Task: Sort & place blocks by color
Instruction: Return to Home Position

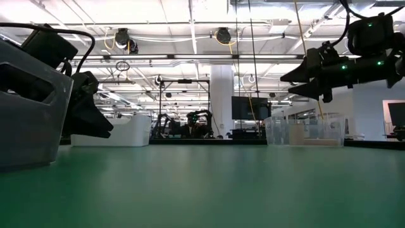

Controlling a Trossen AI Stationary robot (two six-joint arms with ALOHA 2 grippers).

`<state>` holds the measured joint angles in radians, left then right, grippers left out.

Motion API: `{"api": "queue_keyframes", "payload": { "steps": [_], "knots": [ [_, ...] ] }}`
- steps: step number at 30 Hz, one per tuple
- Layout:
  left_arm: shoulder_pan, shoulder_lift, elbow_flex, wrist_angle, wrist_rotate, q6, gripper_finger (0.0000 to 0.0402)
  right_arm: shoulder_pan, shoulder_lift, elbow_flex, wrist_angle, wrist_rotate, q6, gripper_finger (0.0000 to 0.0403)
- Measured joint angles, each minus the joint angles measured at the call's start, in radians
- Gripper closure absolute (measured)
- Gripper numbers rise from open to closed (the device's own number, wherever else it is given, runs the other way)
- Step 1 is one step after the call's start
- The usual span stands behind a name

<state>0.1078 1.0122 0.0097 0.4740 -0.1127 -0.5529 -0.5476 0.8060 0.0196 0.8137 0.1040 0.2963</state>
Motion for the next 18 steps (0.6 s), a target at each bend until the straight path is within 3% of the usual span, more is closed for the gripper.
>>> {"api": "queue_keyframes", "payload": {
  "steps": [10,18],
  "knots": [
    [0.0,-0.004,0.0,-0.001,0.0,-0.002,0.0229,0.0,0.001,-0.001,-0.003,0.0,-0.002,0.0094],
    [0.0,-0.153,0.001,-0.007,0.001,-0.002,0.0229,0.0,0.001,-0.002,-0.003,0.0,-0.002,0.0094]
  ]
}}
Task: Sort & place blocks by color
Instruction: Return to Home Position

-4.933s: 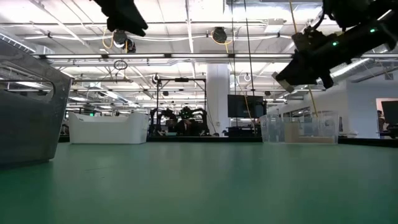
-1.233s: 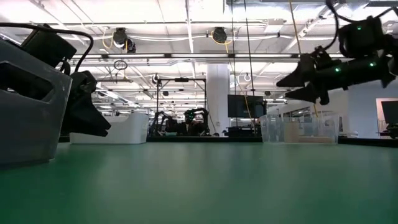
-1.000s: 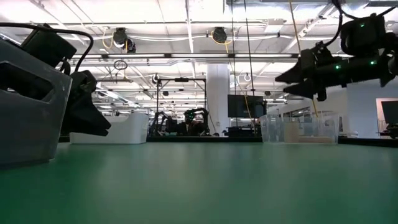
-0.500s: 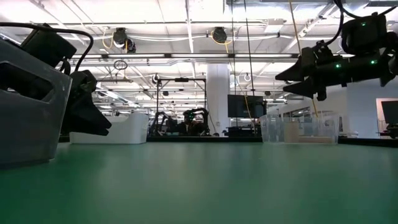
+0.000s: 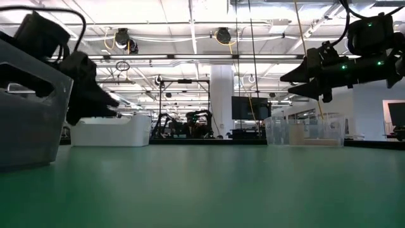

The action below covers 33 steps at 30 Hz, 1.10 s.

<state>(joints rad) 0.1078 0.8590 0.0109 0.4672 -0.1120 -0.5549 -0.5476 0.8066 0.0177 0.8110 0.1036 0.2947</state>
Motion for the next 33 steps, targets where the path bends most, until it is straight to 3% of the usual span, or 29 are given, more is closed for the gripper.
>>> {"api": "queue_keyframes", "payload": {
  "steps": [9,28,33],
  "knots": [
    [0.0,-0.171,0.0,0.011,0.0,0.0,0.0229,0.0,0.0,0.0,0.0,0.0,0.0,0.0094],
    [0.0,-0.173,0.0,0.009,0.0,0.0,0.0229,0.0,-0.001,0.0,0.0,0.0,0.0,0.0094],
    [0.0,-0.173,0.0,0.009,0.0,0.0,0.0229,0.0,-0.07,0.0,-0.001,0.0,0.0,0.0094]
  ]
}}
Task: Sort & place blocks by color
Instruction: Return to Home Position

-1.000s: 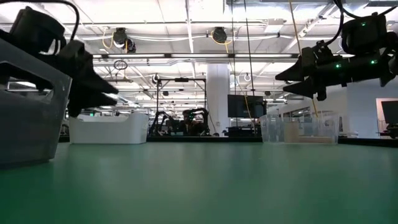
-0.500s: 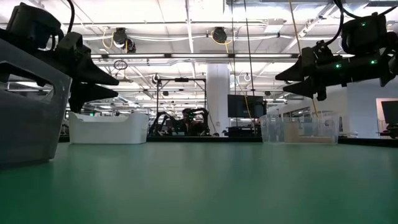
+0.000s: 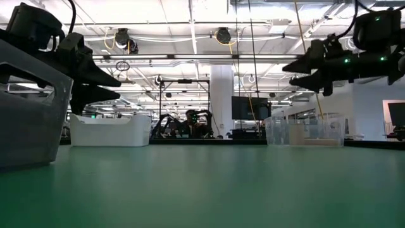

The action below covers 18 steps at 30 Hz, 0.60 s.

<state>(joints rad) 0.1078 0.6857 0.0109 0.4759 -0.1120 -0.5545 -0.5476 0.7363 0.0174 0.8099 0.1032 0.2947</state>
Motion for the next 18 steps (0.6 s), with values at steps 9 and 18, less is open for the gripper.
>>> {"api": "queue_keyframes", "payload": {
  "steps": [9,18],
  "knots": [
    [0.0,0.0,0.0,0.0,0.0,0.0,0.0229,0.01,-0.266,0.0,0.001,0.0,0.0,0.0094],
    [0.0,0.0,0.0,0.0,0.0,0.0,0.0229,0.103,-0.491,0.0,0.002,0.0,0.0,0.0094]
  ]
}}
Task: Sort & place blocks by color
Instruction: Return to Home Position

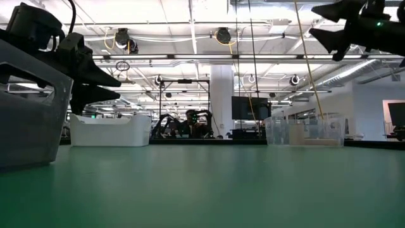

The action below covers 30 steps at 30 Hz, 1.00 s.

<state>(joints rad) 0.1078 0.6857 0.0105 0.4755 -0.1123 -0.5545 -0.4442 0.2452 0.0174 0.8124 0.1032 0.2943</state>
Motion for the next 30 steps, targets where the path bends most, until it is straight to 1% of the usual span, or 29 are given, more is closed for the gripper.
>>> {"api": "queue_keyframes", "payload": {
  "steps": [16,24,30],
  "knots": [
    [0.0,0.0,0.0,0.0,0.0,0.0,0.0229,0.163,-0.173,-0.001,-0.001,0.0,0.0,0.0094],
    [0.0,0.0,0.0,0.0,0.0,0.0,0.0229,0.172,-0.242,-0.001,-0.001,0.0,0.0,0.0094],
    [0.0,0.0,0.0,0.0,0.0,0.0,0.0229,0.172,-0.244,-0.001,0.002,0.0,0.0,0.0094]
  ]
}}
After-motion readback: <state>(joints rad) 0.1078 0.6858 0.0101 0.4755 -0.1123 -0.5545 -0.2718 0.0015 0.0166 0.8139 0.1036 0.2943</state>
